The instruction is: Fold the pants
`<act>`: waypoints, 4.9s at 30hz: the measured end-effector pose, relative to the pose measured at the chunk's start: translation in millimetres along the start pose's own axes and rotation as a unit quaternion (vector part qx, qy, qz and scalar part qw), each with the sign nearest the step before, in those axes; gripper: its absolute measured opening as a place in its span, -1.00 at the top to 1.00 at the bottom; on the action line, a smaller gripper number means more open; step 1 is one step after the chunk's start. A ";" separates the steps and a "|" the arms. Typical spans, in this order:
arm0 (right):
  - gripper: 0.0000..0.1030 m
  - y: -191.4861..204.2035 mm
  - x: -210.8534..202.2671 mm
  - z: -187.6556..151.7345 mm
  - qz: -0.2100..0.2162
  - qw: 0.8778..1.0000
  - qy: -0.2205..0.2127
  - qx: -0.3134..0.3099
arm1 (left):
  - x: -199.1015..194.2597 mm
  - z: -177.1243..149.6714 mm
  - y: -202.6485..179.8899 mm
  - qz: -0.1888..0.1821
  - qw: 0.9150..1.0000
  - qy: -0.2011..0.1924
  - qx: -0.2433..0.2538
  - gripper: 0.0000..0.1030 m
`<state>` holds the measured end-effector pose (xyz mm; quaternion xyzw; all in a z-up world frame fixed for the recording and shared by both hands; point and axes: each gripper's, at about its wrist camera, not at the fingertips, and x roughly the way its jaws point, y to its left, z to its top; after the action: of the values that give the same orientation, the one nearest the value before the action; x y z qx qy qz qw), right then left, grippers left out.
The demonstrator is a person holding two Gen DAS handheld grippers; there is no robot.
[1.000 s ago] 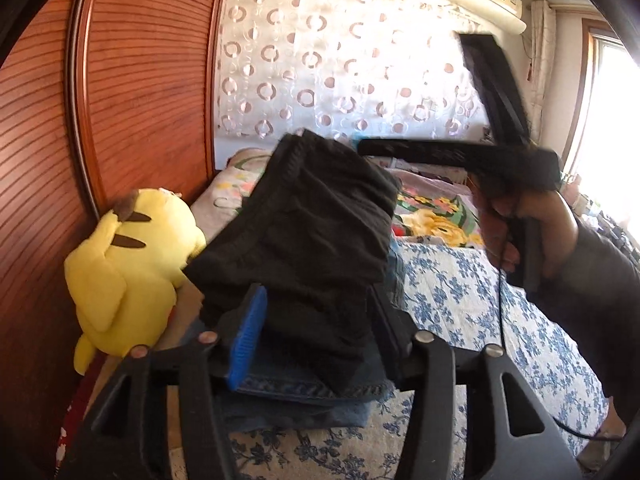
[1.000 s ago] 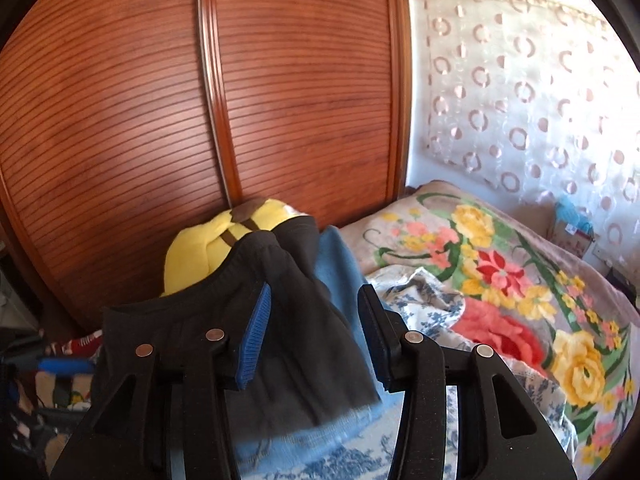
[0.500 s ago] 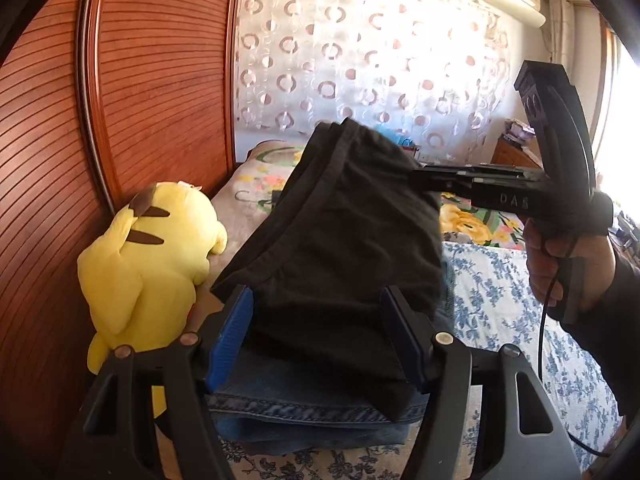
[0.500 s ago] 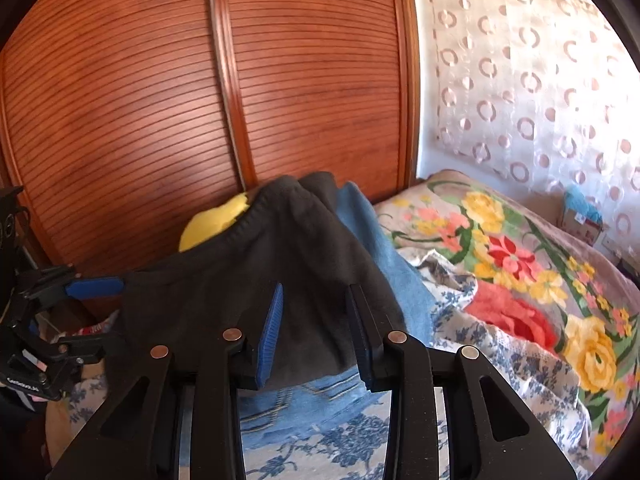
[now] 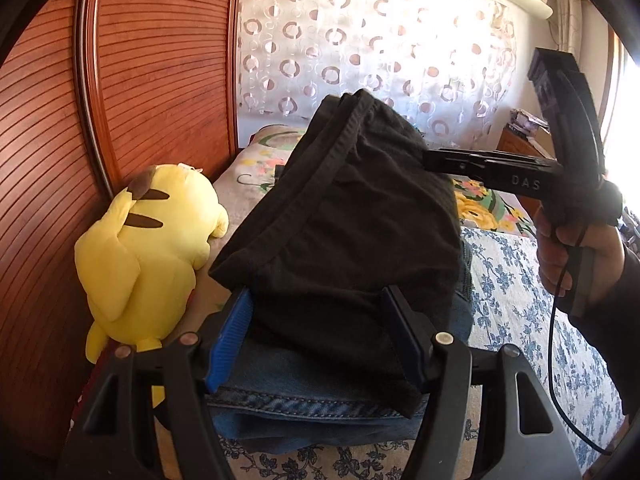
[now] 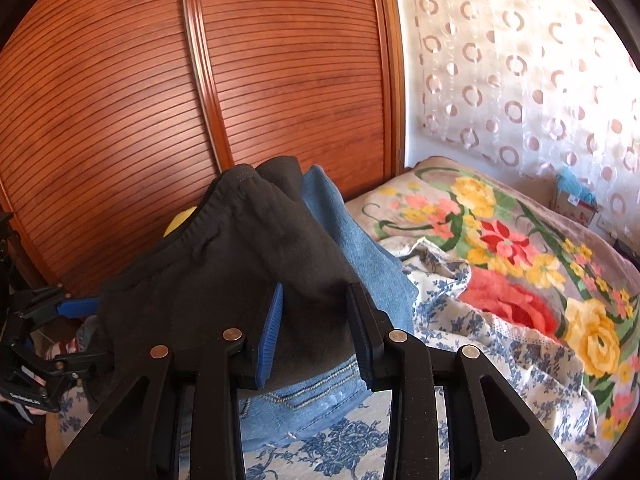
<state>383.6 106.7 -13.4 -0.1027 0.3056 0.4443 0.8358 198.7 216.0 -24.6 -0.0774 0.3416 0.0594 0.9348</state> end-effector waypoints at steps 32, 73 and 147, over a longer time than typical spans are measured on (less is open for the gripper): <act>0.36 21.3 -164.7 -106.2 -0.112 0.991 -0.043 0.050 | -71.8 -21.8 -93.6 -0.070 0.992 -0.074 0.075 -0.81; -0.50 102.3 -365.2 -199.9 -0.296 0.931 -0.163 0.135 | -191.6 -62.7 -186.5 -0.110 0.977 -0.137 0.119 -0.90; -0.50 124.8 -375.4 -250.2 -0.312 0.923 -0.145 0.171 | -201.7 -104.9 -182.5 -0.086 0.983 -0.121 0.112 -0.90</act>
<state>21.0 -186.7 27.0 0.0173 0.2052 0.1118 0.9722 9.3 5.9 45.8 0.0060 0.2228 -0.0509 0.9735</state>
